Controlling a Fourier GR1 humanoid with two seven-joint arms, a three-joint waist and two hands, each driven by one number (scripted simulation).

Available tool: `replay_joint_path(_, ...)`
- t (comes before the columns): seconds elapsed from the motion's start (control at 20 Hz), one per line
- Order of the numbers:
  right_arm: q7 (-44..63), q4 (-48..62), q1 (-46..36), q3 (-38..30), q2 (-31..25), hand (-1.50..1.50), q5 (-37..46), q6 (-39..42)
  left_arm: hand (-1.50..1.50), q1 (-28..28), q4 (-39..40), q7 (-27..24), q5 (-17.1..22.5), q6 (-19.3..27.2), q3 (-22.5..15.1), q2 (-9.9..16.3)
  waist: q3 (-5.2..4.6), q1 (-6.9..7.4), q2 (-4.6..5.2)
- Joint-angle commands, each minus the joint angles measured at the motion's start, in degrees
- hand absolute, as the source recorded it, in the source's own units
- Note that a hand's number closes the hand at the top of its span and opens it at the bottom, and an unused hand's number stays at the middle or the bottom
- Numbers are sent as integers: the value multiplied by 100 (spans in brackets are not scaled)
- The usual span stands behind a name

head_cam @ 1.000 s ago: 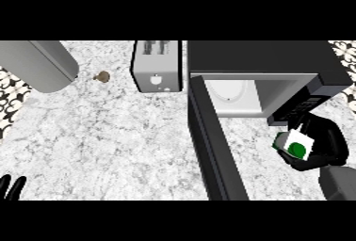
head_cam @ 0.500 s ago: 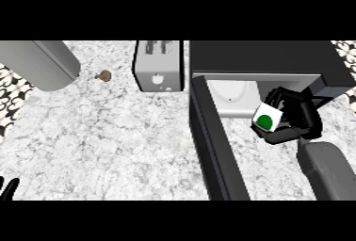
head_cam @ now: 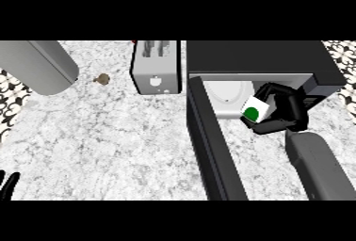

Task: Pick up the milk, place it into the microwave and close the microwave

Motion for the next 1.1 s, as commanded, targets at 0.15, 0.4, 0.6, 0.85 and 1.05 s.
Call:
replay_joint_path(0.15, 602, 881, -1265, 28, 27, 150, 315, -388, -150, -114, 190, -37, -16, -133, -74, 17, 17, 471, 237)
replay_joint_path(0.4, 549, 789, -1278, 110, 124, 150, 539, -955, -150, -332, 222, 19, 164, -207, 28, 182, 16, 600, 271)
replay_joint_path(0.6, 619, 601, -1278, 257, 194, 150, 827, -1561, -150, -530, 365, 13, -27, -219, -132, 167, 11, 717, 311)
replay_joint_path(0.85, 489, 557, -957, 231, 75, 150, 826, -1815, -150, -587, 318, 82, 10, -228, -210, 172, 19, 914, 358)
replay_joint_path(1.05, 533, 417, -869, -40, 95, 150, 724, -2465, -150, -818, 395, 114, -106, -195, -248, 215, 14, 1021, 424)
